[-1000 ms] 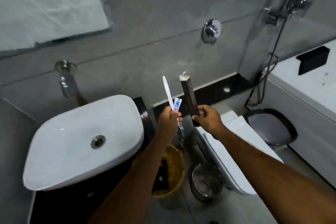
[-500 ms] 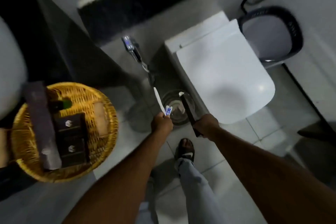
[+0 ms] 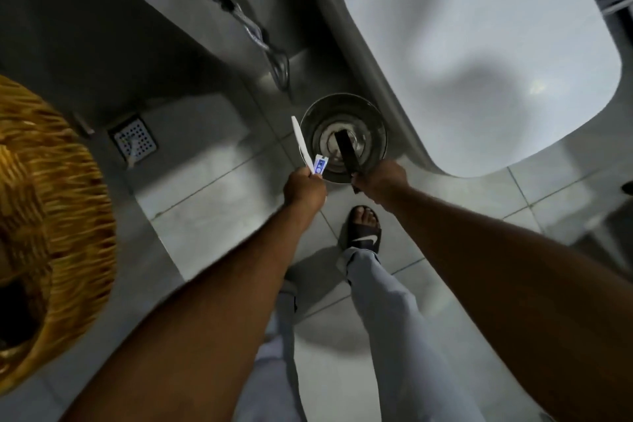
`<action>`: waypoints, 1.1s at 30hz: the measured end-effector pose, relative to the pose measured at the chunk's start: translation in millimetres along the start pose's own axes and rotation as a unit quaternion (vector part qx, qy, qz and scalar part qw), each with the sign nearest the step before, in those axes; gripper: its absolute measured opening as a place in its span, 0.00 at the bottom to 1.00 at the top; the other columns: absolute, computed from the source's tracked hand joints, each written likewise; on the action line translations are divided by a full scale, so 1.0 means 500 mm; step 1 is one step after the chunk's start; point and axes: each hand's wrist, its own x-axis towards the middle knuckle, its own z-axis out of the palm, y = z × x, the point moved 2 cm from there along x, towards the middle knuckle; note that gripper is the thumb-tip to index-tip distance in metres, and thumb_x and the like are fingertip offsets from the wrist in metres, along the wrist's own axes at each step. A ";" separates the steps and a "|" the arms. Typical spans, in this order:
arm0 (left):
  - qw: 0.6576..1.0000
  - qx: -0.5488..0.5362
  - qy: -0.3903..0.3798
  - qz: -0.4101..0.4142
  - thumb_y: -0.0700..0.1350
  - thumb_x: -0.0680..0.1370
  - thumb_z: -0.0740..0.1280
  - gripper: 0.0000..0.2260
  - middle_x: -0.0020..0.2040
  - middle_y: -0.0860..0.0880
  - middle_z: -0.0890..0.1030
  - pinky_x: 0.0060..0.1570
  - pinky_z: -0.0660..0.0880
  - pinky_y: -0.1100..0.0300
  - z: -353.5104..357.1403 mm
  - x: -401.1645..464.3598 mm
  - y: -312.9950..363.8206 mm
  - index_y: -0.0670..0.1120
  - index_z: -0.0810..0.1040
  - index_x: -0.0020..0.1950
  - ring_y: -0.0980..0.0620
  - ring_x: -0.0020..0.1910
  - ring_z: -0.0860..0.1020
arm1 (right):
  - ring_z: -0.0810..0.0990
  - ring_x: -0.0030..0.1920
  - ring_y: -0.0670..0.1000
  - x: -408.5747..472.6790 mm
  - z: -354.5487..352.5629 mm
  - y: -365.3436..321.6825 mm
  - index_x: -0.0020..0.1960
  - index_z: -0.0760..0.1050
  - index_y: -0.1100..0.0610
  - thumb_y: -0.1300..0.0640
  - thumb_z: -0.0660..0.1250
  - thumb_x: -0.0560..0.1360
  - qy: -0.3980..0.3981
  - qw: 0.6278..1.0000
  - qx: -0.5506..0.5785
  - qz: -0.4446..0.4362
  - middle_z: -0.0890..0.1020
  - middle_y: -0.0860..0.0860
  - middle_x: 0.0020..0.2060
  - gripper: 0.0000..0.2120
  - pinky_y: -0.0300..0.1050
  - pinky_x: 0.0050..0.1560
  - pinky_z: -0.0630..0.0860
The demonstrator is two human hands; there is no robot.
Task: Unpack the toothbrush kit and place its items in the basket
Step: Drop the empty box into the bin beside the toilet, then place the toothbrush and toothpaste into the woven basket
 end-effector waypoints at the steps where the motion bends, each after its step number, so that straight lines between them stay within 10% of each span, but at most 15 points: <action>1: 1.000 0.002 0.001 0.004 0.39 0.77 0.61 0.10 0.55 0.27 0.80 0.50 0.79 0.38 -0.006 -0.009 0.005 0.34 0.77 0.51 0.29 0.51 0.81 | 0.82 0.42 0.55 -0.009 -0.004 0.001 0.47 0.77 0.58 0.55 0.73 0.71 0.011 1.000 -0.014 -0.008 0.82 0.55 0.43 0.09 0.48 0.42 0.81; 9: 0.996 -0.029 0.010 0.085 0.40 0.78 0.61 0.10 0.54 0.31 0.82 0.55 0.79 0.38 -0.093 -0.193 0.158 0.36 0.79 0.52 0.32 0.54 0.81 | 0.82 0.37 0.52 -0.214 -0.119 -0.054 0.39 0.80 0.59 0.60 0.67 0.75 0.107 0.992 -0.014 -0.071 0.82 0.53 0.36 0.07 0.41 0.37 0.79; 15: 0.963 -0.112 -0.014 0.243 0.38 0.79 0.60 0.11 0.32 0.43 0.77 0.30 0.73 0.57 -0.245 -0.431 0.347 0.42 0.74 0.36 0.50 0.25 0.75 | 0.81 0.41 0.51 -0.481 -0.266 -0.230 0.44 0.83 0.55 0.57 0.67 0.74 0.260 0.929 0.081 -0.249 0.85 0.50 0.40 0.06 0.36 0.40 0.66; 22: 0.928 -0.022 -0.016 0.370 0.46 0.81 0.63 0.09 0.39 0.47 0.82 0.37 0.79 0.56 -0.595 -0.604 0.382 0.51 0.77 0.41 0.52 0.36 0.82 | 0.80 0.40 0.55 -0.824 -0.320 -0.514 0.44 0.81 0.56 0.61 0.67 0.73 0.406 0.778 0.029 -0.478 0.84 0.54 0.41 0.04 0.43 0.41 0.71; 26: 0.915 0.063 0.008 0.399 0.46 0.80 0.64 0.10 0.37 0.45 0.82 0.36 0.78 0.52 -0.797 -0.627 0.326 0.50 0.76 0.39 0.47 0.34 0.81 | 0.81 0.41 0.55 -0.952 -0.241 -0.647 0.49 0.82 0.56 0.63 0.67 0.73 0.367 0.721 -0.121 -0.575 0.83 0.53 0.43 0.07 0.46 0.35 0.77; 30: 0.881 0.203 0.062 0.422 0.47 0.80 0.63 0.10 0.40 0.47 0.83 0.39 0.78 0.58 -0.920 -0.637 0.280 0.50 0.76 0.38 0.47 0.39 0.83 | 0.78 0.50 0.58 -1.013 -0.142 -0.717 0.56 0.80 0.53 0.64 0.68 0.66 0.350 0.582 -0.357 -0.642 0.80 0.52 0.58 0.19 0.51 0.40 0.79; 33: 0.856 0.264 0.070 0.439 0.46 0.78 0.62 0.10 0.42 0.47 0.82 0.42 0.73 0.57 -0.968 -0.641 0.261 0.45 0.76 0.38 0.47 0.42 0.80 | 0.75 0.47 0.54 -1.026 -0.092 -0.731 0.54 0.81 0.50 0.63 0.72 0.67 0.310 0.526 -0.440 -0.659 0.82 0.47 0.50 0.17 0.50 0.41 0.75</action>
